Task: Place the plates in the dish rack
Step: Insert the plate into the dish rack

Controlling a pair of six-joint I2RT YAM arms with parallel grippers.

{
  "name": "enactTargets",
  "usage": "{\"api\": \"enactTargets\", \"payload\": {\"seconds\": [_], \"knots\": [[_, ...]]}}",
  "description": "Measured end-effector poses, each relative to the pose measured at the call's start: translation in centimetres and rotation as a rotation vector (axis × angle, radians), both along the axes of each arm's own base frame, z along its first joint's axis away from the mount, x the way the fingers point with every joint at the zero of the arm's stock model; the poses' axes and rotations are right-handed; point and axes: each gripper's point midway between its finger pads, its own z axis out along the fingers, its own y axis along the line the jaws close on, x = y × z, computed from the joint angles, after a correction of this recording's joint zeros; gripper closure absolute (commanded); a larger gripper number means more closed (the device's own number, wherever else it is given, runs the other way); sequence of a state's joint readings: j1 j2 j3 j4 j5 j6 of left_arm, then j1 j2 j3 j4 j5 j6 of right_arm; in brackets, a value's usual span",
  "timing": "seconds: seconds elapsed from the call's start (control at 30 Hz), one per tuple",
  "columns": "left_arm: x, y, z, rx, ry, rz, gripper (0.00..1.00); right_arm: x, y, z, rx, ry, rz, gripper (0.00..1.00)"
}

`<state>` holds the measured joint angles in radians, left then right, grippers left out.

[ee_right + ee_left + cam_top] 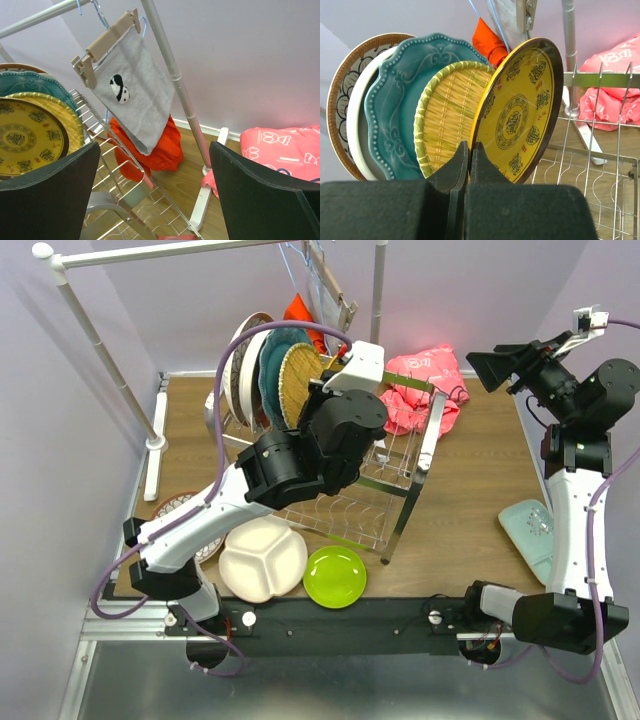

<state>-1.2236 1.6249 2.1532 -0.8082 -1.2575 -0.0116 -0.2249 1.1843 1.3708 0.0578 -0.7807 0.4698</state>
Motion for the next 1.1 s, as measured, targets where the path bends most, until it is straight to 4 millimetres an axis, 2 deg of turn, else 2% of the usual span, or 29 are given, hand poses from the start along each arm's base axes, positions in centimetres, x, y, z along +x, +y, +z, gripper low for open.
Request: {"api": "enactTargets", "payload": {"seconds": [0.4, 0.83, 0.97, 1.0, 1.1], "knots": [[1.0, 1.1, -1.7, 0.029, 0.038, 0.059, 1.00, 0.1, -0.5, -0.2, 0.002, 0.004, -0.015, 0.01], [1.9, 1.0, -3.0, 0.023, 0.079, 0.061, 1.00, 0.0, -0.7, -0.5, 0.004, 0.011, -0.022, 0.01], [1.8, 0.9, -3.3, 0.015, 0.087, 0.058, 0.89, 0.0, -0.8, -0.6, 0.004, 0.011, -0.025, 0.01], [1.8, 0.9, -3.3, 0.011, 0.089, 0.057, 0.80, 0.0, -0.9, -0.6, 0.004, 0.011, -0.026, 0.01], [1.8, 0.8, -3.5, 0.005, 0.096, 0.051, 0.69, 0.0, -0.9, -0.5, 0.004, 0.011, -0.028, 0.01]]}}
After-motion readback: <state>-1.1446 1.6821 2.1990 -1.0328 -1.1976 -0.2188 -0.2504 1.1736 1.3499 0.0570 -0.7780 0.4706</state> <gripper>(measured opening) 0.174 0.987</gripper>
